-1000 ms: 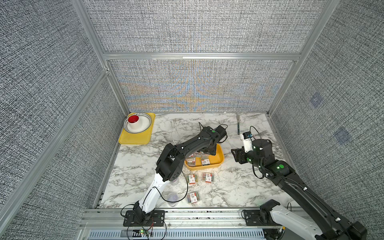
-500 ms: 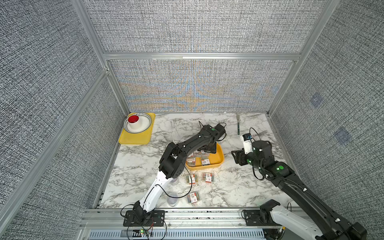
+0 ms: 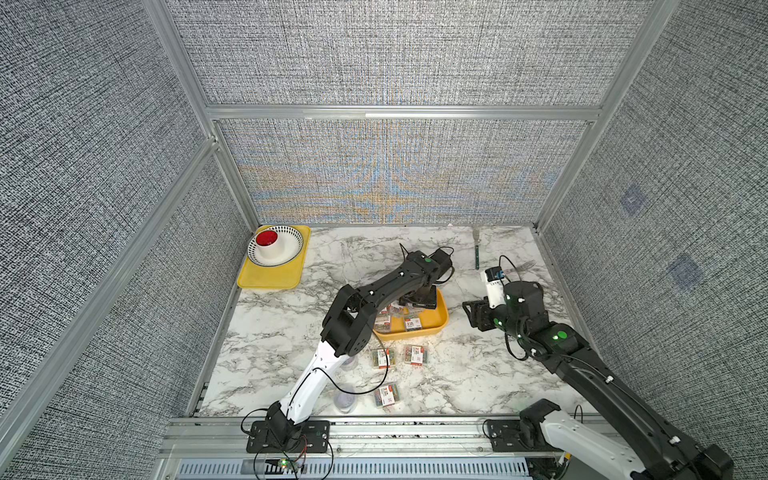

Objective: Take the paper clips out of the storage box
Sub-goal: Pick up the boxed paper clips from the storage box.

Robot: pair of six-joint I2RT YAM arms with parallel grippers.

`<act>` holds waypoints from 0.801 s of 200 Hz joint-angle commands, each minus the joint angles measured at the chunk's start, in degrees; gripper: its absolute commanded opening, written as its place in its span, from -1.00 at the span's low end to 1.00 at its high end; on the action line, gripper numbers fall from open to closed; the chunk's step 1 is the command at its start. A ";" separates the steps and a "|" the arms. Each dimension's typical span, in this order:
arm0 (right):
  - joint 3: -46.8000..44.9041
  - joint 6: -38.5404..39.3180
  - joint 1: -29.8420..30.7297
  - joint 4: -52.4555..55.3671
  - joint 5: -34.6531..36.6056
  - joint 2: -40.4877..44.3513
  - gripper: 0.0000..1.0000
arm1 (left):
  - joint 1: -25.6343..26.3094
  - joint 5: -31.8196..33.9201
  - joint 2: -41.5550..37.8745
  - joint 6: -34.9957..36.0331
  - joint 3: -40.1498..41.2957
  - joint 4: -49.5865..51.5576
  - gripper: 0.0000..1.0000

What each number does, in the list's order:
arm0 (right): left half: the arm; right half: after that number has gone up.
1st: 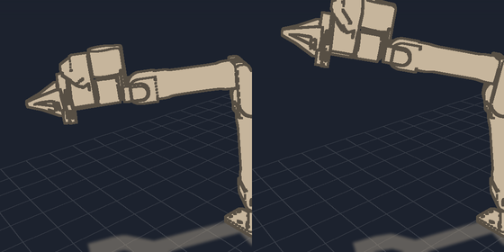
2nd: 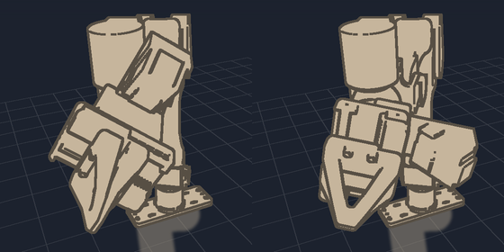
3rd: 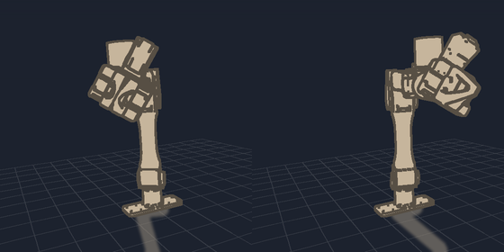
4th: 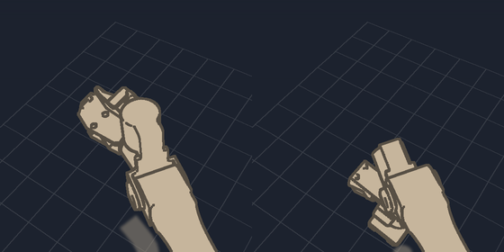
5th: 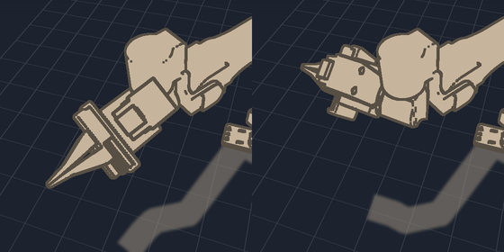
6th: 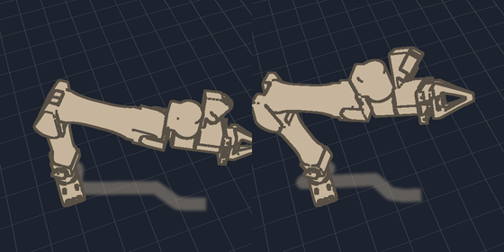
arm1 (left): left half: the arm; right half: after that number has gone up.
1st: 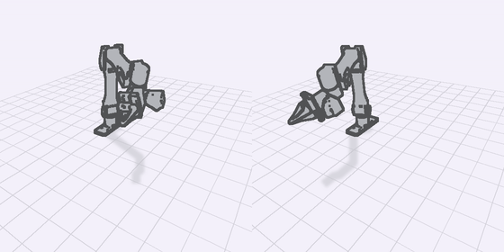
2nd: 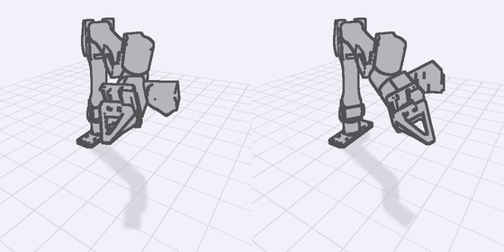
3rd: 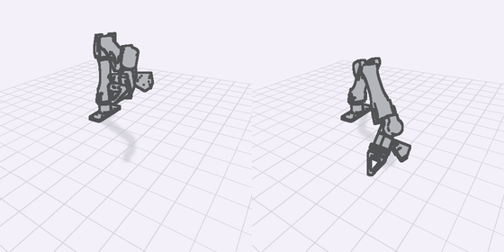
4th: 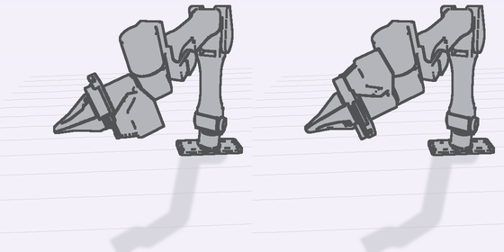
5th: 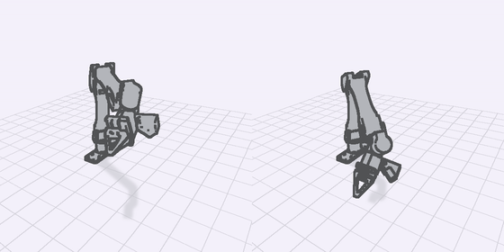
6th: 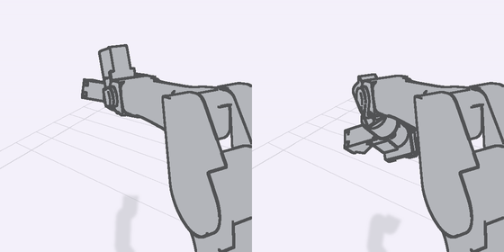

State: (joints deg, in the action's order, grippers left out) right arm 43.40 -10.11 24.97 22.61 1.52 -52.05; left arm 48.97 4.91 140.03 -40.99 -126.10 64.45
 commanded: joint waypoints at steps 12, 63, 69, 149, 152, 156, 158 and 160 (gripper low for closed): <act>0.01 -0.24 -0.01 -0.55 -0.33 -0.33 0.39 | -0.11 -0.61 -0.37 -0.15 0.14 -0.16 0.34; 0.14 -0.25 -0.01 -0.29 -0.48 -0.47 0.37 | -0.15 -1.19 -0.94 0.89 -0.11 -0.55 -0.03; 0.19 -0.26 0.01 -0.20 -0.49 -0.51 0.36 | -0.10 -1.24 -1.19 1.00 -0.11 -0.48 -0.07; 1.77 -0.68 0.04 0.33 -0.64 -0.86 0.34 | 2.85 5.18 -15.14 8.93 2.67 0.15 -0.20; 1.74 -0.73 0.00 0.30 -0.60 -0.86 0.34 | 2.95 5.35 -15.86 9.42 3.15 0.15 -0.20; 1.83 -0.78 -0.01 0.23 -0.64 -0.86 0.34 | 3.10 5.83 -16.96 10.03 3.77 0.09 -0.20; 1.88 -0.85 -0.01 0.24 -0.64 -0.86 0.34 | 3.18 6.06 -17.37 10.34 4.07 0.12 -0.20; 1.94 -0.87 0.03 0.24 -0.64 -0.90 0.34 | 3.27 6.23 -17.98 10.59 4.39 0.14 -0.20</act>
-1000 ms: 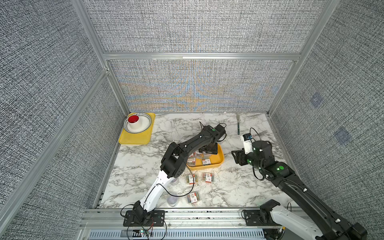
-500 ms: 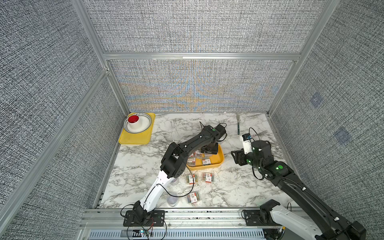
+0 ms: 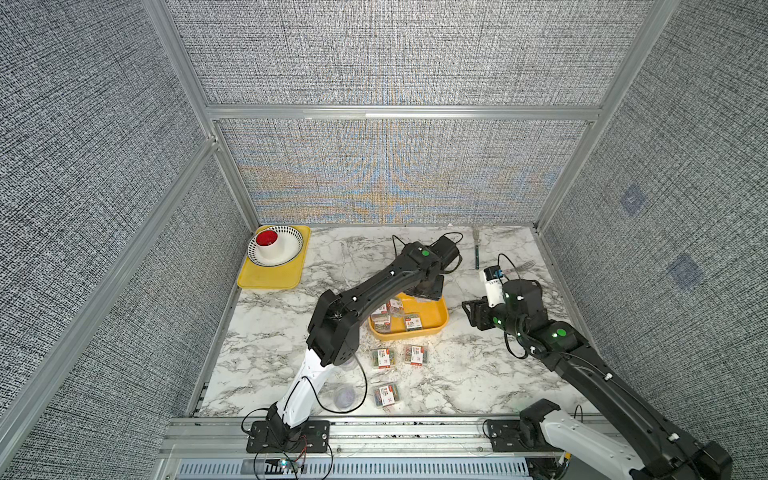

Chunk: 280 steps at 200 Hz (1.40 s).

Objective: Take the paper clips out of the storage box
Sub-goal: Pick up the boxed paper clips from the storage box, then place the boxed paper clips at the center of the board.

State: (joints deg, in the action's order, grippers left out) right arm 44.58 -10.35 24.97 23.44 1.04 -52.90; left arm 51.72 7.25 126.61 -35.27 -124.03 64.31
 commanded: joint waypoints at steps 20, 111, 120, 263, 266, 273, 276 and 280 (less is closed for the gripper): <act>0.87 -1.05 -0.01 -0.89 -0.05 -0.27 0.33 | 1.17 5.55 -9.40 7.39 5.79 0.27 -0.20; 4.52 -2.86 -0.01 -1.38 0.55 -1.78 0.30 | 4.63 4.90 -22.70 13.81 21.17 -0.99 -0.15; 4.77 -3.05 -0.01 -1.38 0.62 -1.85 0.30 | 5.08 4.33 -23.63 14.88 22.58 -1.12 -0.15; 6.97 -4.68 -1.17 -0.23 10.16 0.42 0.29 | 24.01 -7.72 -31.49 26.00 48.50 -13.62 -0.17; 6.89 -4.68 -1.23 -0.16 10.25 0.54 0.29 | 24.35 -7.70 -31.34 26.15 48.65 -13.80 -0.17; 6.81 -4.68 -1.26 -0.15 10.38 0.87 0.29 | 25.09 -7.72 -30.79 26.54 48.92 -14.16 -0.17; 6.71 -4.74 -1.34 -0.17 10.39 0.95 0.29 | 25.29 -7.67 -30.51 26.68 49.01 -14.29 -0.17; 6.60 -4.77 -1.37 -0.16 10.39 1.15 0.29 | 25.56 -7.61 -30.06 26.80 49.05 -14.47 -0.17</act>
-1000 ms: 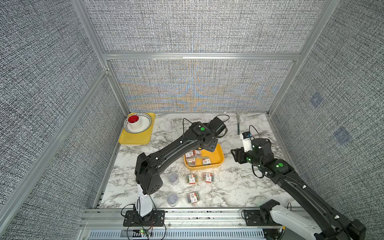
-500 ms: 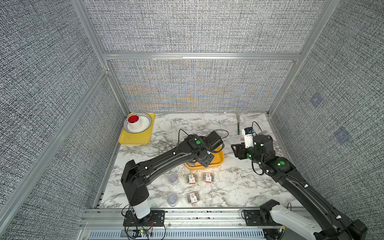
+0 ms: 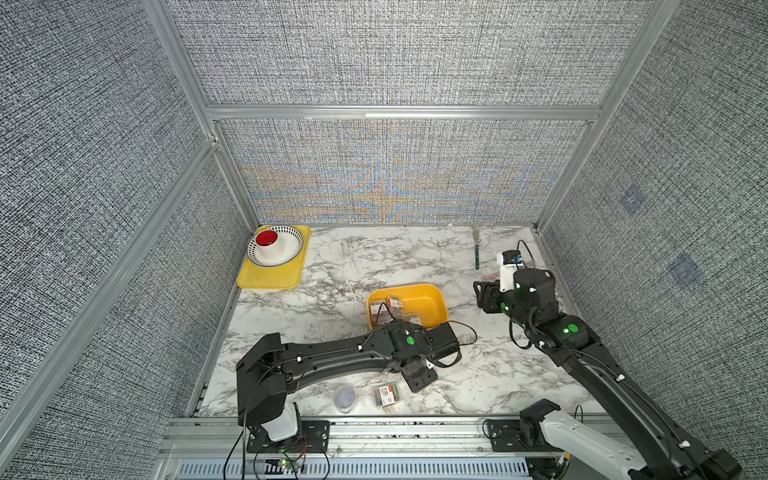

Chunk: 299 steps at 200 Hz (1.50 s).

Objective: Take the paper clips out of the storage box
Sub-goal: Place the boxed paper clips at the center of the board.

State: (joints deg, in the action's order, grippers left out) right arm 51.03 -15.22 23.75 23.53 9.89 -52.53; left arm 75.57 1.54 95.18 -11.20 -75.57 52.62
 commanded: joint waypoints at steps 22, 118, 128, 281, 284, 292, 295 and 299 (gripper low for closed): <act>-0.36 0.10 -0.30 -0.28 1.54 1.42 0.29 | 2.56 -1.42 3.78 2.94 0.36 -3.38 -0.17; -1.52 -0.77 -0.37 -0.30 -0.02 1.58 0.29 | 2.74 1.64 10.43 3.64 -0.37 -3.94 -0.18; -1.48 -0.77 -0.44 -0.33 -0.12 1.51 0.29 | 2.74 2.01 10.86 3.73 -0.19 -3.70 -0.18; -1.86 -1.21 -0.44 -1.12 -0.71 0.63 0.29 | 2.74 4.00 13.51 5.27 0.76 -3.41 -0.08; -1.81 -1.26 -0.51 -1.12 -0.70 0.64 0.29 | 2.74 3.84 13.46 5.30 0.77 -3.40 -0.07; -1.87 -1.30 -0.39 -1.20 -0.83 0.61 0.29 | 2.74 3.57 13.54 5.31 0.85 -3.47 -0.06; -1.89 -1.28 -0.45 -1.25 -0.84 0.59 0.29 | 2.72 3.53 13.54 5.31 0.79 -3.48 -0.06; -1.94 -1.30 -0.46 -1.31 -0.84 0.59 0.29 | 2.74 3.40 13.54 5.33 0.78 -3.55 -0.05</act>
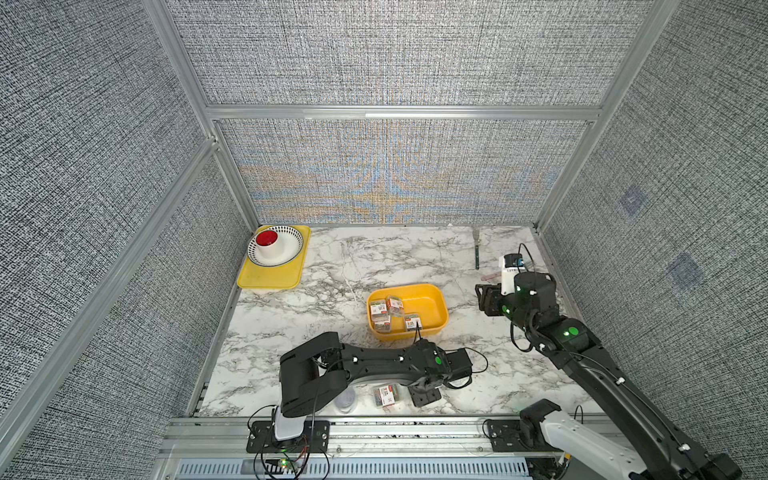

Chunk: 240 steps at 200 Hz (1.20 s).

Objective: Take the paper clips out of the storage box
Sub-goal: Place the boxed paper clips at the center of the board.

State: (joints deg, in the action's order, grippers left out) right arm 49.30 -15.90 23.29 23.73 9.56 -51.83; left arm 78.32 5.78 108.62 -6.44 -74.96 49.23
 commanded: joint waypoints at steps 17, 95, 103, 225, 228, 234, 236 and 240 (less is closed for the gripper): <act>-0.26 -0.71 0.02 -1.49 -0.59 -0.19 0.29 | 0.03 -1.08 0.10 0.64 0.33 -0.27 -0.02; -0.34 -0.71 -0.05 -1.40 -0.16 0.15 0.30 | 0.40 -2.62 -0.25 1.06 0.34 -0.19 0.06; -0.39 -0.71 -0.09 -1.44 -0.16 0.15 0.31 | 0.41 -2.58 -0.38 1.08 0.34 -0.22 0.08; 1.57 -0.80 -0.08 -1.49 -0.65 -1.69 0.45 | 0.51 -0.88 -3.26 1.60 0.00 0.50 0.29; 1.55 -0.81 -0.07 -1.49 -0.74 -1.71 0.45 | 0.58 -0.80 -3.62 1.62 -0.13 0.58 0.29; 1.64 -0.80 -0.08 -1.58 -0.85 -1.78 0.45 | 0.56 -0.30 -4.48 1.69 -0.31 0.77 0.29; 1.67 -0.80 -0.02 -1.62 -0.86 -1.78 0.45 | 0.52 -0.15 -4.78 1.69 -0.35 0.82 0.29; 1.75 -0.80 -0.04 -1.62 -0.94 -1.78 0.45 | 0.51 0.34 -5.42 1.68 -0.49 0.91 0.28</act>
State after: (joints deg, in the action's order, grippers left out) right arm 50.24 -16.51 23.24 23.55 8.91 -53.45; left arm 78.76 4.12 105.78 -5.56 -74.61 49.30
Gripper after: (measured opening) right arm 0.726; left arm 0.644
